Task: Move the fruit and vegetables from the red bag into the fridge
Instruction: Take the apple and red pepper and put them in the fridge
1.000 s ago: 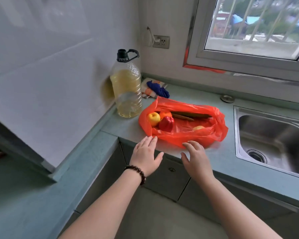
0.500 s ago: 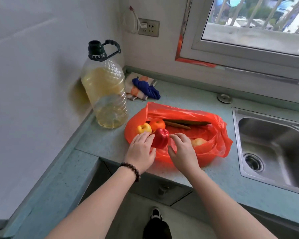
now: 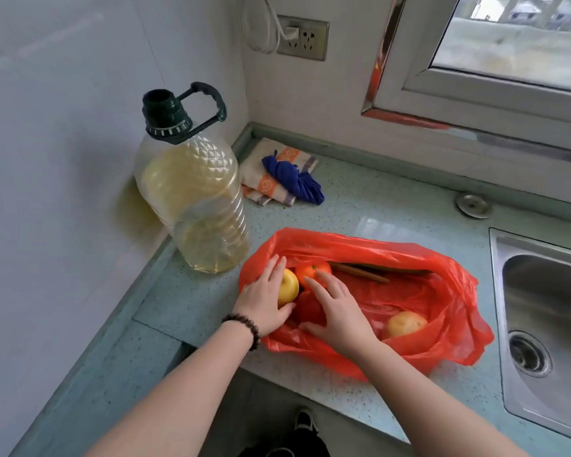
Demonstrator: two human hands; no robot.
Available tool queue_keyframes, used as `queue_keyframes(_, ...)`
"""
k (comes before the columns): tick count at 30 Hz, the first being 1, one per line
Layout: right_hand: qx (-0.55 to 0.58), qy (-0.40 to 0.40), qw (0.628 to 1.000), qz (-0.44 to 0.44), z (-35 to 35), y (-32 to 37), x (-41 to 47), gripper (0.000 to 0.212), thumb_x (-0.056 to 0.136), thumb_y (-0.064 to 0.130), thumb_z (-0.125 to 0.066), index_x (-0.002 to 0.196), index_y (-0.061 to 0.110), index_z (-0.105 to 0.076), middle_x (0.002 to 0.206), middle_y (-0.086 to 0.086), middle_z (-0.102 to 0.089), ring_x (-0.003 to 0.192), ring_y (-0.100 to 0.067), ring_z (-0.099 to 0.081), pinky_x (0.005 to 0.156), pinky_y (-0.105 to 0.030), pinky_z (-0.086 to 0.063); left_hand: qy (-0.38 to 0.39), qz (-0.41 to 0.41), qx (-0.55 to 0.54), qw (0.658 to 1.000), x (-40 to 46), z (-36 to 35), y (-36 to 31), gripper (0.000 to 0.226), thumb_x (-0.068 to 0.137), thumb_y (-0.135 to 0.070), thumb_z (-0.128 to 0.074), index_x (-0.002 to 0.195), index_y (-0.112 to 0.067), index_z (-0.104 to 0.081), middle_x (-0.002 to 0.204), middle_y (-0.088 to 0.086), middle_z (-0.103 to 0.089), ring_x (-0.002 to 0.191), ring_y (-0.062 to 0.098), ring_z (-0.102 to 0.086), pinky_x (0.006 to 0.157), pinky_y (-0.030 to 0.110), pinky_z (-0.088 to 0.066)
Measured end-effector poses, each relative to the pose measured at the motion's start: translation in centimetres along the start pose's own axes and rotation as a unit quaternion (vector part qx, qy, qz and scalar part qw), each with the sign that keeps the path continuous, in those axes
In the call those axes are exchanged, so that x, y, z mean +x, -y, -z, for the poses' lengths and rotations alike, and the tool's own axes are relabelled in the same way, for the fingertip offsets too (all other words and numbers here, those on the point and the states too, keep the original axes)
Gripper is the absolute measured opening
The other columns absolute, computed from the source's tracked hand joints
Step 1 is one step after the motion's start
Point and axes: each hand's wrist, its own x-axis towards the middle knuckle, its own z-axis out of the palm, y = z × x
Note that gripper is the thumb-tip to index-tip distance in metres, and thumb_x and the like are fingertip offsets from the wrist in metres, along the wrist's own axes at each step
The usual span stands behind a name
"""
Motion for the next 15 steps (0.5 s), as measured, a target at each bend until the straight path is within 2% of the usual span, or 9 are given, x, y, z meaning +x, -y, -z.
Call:
queue_keyframes(4, -0.012, -0.035, 0.999, -0.005, -0.7, -0.2, -0.4, 0.089, 0.064, 0.045, -0.077, 0.141, 0.026, -0.037, 0.149, -0.006, -0.033, 0.139, -0.029, -0.026, 0.112, -0.039, -0.024, 0.023, -0.002, -0.006, 1.000, 0.4, -0.3, 1.2, 0.096, 0.080, -0.044, -0.065, 0.149, -0.026, 0.000, 0.157, -0.011, 0.002, 0.130, 0.023, -0.044, 0.101, 0.043, -0.042)
queue_keyframes(7, -0.019, -0.038, 0.999, -0.027, -0.7, 0.0, -1.2, 0.094, 0.065, 0.042, -0.078, 0.144, 0.026, -0.030, 0.150, -0.003, -0.030, 0.139, -0.025, -0.024, 0.113, -0.035, -0.023, 0.023, -0.020, 0.001, 1.000, 0.5, -0.3, 1.6, 0.096, 0.079, -0.046, -0.066, 0.149, -0.026, -0.003, 0.157, -0.010, -0.001, 0.130, 0.020, -0.043, 0.099, 0.042, -0.043)
queue_keyframes(10, 0.006, -0.046, 0.996, -0.079, -0.7, 0.3, -2.1, 0.094, 0.067, 0.035, -0.078, 0.145, 0.025, -0.026, 0.147, -0.002, -0.032, 0.135, -0.021, -0.027, 0.110, -0.030, -0.026, 0.015, -0.042, 0.004, 0.999, 0.2, -0.5, 1.7, 0.093, 0.079, -0.048, -0.065, 0.148, -0.025, -0.007, 0.157, -0.008, -0.005, 0.131, 0.017, -0.041, 0.098, 0.040, -0.044)
queue_keyframes(15, 0.032, -0.103, 0.983, -0.149, 0.5, 1.0, -3.6, 0.089, 0.067, 0.035, -0.079, 0.141, 0.025, -0.032, 0.138, 0.001, -0.039, 0.128, -0.019, -0.033, 0.105, -0.034, -0.035, 0.007, -0.074, -0.011, 0.997, -1.0, -0.5, 1.3, 0.089, 0.080, -0.048, -0.064, 0.148, -0.025, -0.010, 0.156, -0.008, -0.008, 0.133, 0.017, -0.038, 0.096, 0.039, -0.047)
